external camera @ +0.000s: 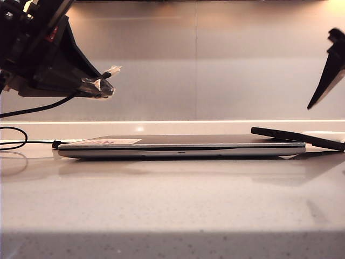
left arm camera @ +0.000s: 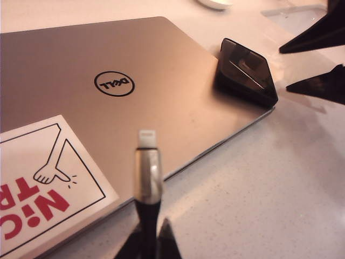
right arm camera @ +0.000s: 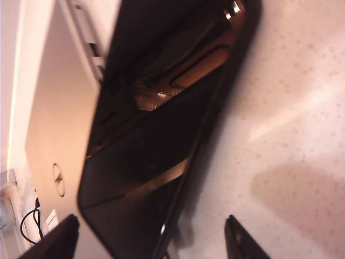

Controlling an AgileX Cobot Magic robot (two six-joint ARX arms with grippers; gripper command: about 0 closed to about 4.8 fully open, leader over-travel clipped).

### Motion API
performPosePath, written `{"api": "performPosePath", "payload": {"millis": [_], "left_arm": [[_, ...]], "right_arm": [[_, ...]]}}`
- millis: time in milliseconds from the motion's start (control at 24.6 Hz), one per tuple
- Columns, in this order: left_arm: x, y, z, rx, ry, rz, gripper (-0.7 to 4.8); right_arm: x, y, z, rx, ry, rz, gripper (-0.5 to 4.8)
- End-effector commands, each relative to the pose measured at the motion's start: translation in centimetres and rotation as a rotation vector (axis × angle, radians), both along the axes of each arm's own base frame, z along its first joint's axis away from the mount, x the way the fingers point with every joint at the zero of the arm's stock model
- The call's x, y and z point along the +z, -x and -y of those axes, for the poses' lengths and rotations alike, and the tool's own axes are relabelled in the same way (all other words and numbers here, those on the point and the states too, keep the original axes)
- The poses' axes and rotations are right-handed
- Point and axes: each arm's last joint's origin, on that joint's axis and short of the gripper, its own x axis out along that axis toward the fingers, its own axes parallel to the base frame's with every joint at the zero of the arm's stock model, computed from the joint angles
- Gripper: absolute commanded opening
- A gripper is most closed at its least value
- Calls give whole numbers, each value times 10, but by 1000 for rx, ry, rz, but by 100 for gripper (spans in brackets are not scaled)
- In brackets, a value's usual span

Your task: Pick up the charging cable and the phone, plug the charging cable into the charging port on the phone, and finally place them back on the table.

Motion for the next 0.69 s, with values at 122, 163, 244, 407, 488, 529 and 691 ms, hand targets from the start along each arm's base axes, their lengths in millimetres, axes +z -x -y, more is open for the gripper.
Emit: {"api": "performPosePath", "payload": {"millis": [122,163,244,407,488,529,691], "left_arm": [[4,-1,1,-3,20,19,-6],[4,-1,1,-3,20,19,-7],[4,-1,1,-3,20,19,-6],[4,-1,1,-3,20,19,-7],[4,-1,1,-3,20,19,-7],[4,0,1,-3,20,19,-7],[4,-1,1,-3,20,19,-6]], "right_arm": [[-11,-15,-1,15,-43,-14,364],[-12,-16,-1,15,-42,-15,364],[-16,-20,-1,13,-45,-19,364],[-22,-25,-1,14,-56,-31,364],[-26,-29,-2,15,-80,-38,364],[-27,-31,-2,15,-81,-34,364],[-32,-36,-1,-14,-79,-36,363]]}}
